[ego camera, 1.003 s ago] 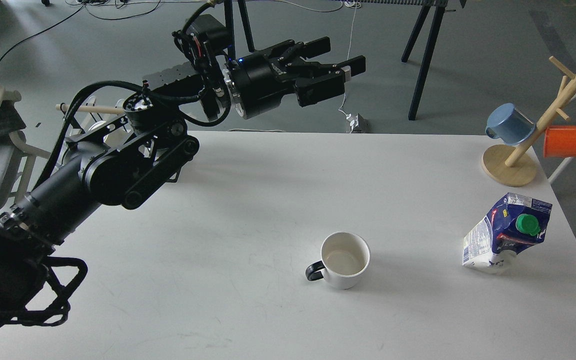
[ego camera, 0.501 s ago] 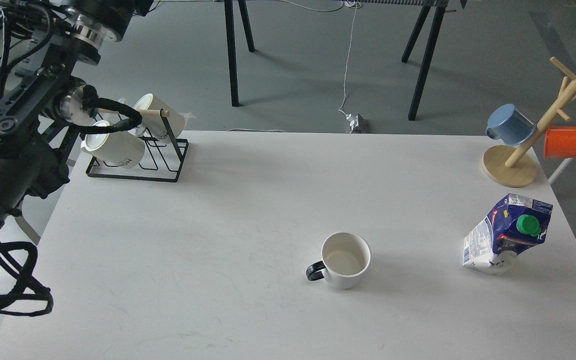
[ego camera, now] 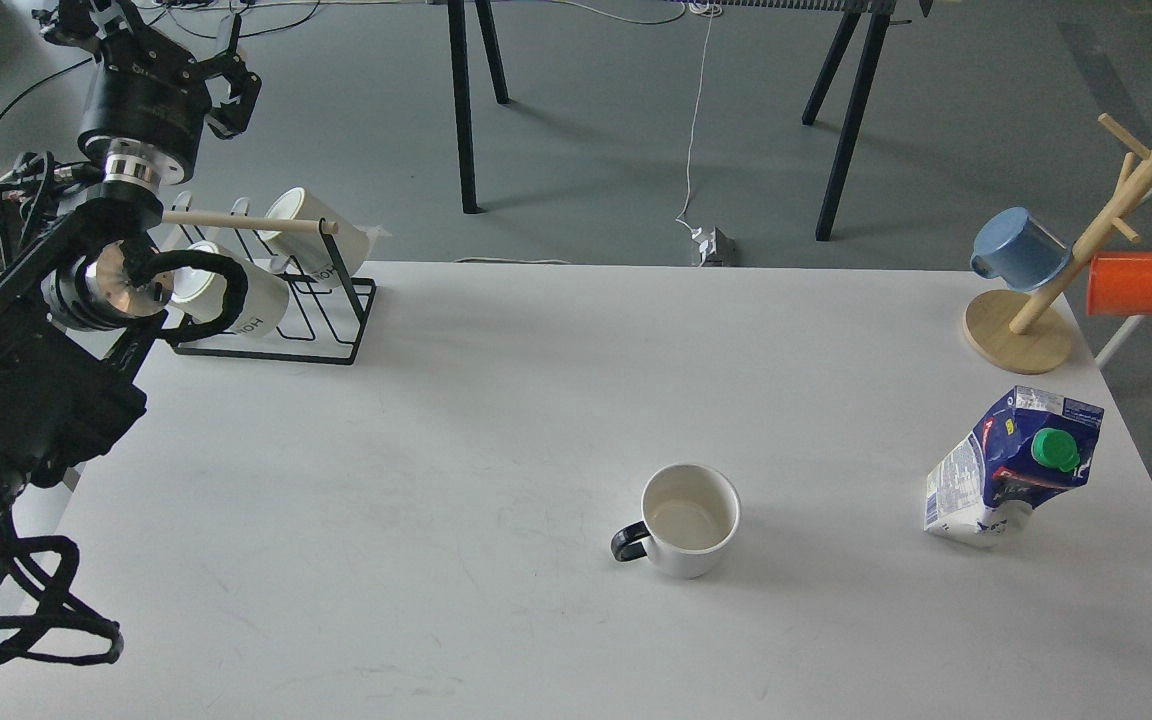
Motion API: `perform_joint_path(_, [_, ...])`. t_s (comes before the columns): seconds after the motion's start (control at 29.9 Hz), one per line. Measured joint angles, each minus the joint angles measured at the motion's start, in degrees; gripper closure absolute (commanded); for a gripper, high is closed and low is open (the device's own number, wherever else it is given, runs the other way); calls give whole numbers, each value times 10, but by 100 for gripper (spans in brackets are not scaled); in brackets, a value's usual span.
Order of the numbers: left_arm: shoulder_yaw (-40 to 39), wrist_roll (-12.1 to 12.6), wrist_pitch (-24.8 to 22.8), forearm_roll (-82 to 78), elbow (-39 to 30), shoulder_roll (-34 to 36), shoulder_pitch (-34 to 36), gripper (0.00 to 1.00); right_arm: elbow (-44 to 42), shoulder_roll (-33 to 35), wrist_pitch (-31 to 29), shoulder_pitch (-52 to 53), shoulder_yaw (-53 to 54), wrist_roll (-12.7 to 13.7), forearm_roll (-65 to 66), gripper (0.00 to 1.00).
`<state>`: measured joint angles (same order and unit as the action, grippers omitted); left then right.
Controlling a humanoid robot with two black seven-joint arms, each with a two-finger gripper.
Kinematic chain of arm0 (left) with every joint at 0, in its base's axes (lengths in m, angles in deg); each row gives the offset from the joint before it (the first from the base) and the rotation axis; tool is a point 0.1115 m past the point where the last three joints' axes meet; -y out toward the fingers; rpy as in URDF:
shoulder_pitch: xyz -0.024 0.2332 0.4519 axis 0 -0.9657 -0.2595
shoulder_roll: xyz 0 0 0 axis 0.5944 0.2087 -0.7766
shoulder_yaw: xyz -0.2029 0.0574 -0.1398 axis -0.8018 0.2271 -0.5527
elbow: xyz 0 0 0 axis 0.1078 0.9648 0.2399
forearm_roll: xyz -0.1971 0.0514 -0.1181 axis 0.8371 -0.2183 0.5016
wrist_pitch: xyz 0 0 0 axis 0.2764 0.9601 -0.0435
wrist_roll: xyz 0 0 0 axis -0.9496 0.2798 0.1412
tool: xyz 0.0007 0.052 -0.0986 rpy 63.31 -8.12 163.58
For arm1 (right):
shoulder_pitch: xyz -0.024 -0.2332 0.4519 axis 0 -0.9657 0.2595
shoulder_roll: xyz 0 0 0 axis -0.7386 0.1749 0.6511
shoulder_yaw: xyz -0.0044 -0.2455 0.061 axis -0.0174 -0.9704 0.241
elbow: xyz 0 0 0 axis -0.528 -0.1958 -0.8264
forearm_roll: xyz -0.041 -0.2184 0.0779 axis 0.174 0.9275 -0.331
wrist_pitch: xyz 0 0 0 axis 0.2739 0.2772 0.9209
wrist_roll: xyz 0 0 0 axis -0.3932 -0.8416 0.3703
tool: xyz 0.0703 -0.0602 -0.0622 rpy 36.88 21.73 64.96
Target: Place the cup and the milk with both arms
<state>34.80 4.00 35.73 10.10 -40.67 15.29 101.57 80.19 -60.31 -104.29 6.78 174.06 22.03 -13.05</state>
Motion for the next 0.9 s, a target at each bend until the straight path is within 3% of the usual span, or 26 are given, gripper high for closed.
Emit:
perform_joint_path(0.2, [4,0,3,0,0,5,-1,0,-13,-31,0,-16,-75,0,8,0])
perform_joint_path(0.4, [7,1,4,-2,1,9,-2,0,-81,-74,0,53,-149,-4,25,0])
perform_joint_path(0.9, [41,3,3,-7,5,18,-1,0,-173,-153,0,116,-185,-8,103,0])
